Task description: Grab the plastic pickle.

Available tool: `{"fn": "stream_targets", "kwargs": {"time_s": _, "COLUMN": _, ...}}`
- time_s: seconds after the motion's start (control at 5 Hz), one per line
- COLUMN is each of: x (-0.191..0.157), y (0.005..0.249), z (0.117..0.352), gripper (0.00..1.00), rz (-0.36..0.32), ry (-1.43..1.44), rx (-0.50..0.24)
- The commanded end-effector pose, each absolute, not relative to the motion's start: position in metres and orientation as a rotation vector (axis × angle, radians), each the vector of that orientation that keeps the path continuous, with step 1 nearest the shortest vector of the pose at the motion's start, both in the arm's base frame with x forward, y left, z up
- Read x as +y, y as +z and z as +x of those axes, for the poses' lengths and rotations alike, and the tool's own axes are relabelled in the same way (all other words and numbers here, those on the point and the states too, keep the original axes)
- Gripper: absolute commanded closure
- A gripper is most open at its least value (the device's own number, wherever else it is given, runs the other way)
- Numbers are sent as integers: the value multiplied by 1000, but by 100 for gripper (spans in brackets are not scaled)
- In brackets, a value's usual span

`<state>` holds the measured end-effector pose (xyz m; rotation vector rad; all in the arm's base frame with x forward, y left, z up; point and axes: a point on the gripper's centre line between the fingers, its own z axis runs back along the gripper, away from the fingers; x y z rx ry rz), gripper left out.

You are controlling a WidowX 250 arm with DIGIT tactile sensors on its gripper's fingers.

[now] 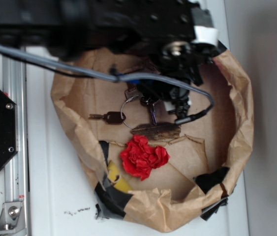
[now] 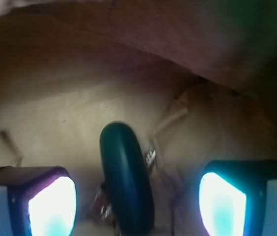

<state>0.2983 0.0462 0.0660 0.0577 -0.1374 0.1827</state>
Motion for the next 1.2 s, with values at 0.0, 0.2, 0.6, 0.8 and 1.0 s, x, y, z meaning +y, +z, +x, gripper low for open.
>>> {"fn": "stream_targets", "kwargs": {"time_s": 0.0, "x": 45, "y": 43, "z": 289, "gripper": 0, "rz": 29, "ry": 208, "rx": -29}}
{"fn": "stream_targets", "kwargs": {"time_s": 0.2, "x": 40, "y": 27, "z": 289, "gripper": 0, "rz": 42, "ry": 259, "rx": 44}}
{"fn": "stream_targets", "kwargs": {"time_s": 0.6, "x": 43, "y": 71, "z": 295, "gripper": 100, "rz": 139, "ry": 150, "rx": -74}}
{"fn": "stream_targets", "kwargs": {"time_s": 0.8, "x": 31, "y": 121, "z": 315, "gripper": 100, "rz": 117, "ry": 73, "rx": -193}}
{"fn": "stream_targets", "kwargs": {"time_s": 1.0, "x": 21, "y": 173, "z": 324, "gripper": 100, "rz": 71, "ry": 80, "rx": -235}}
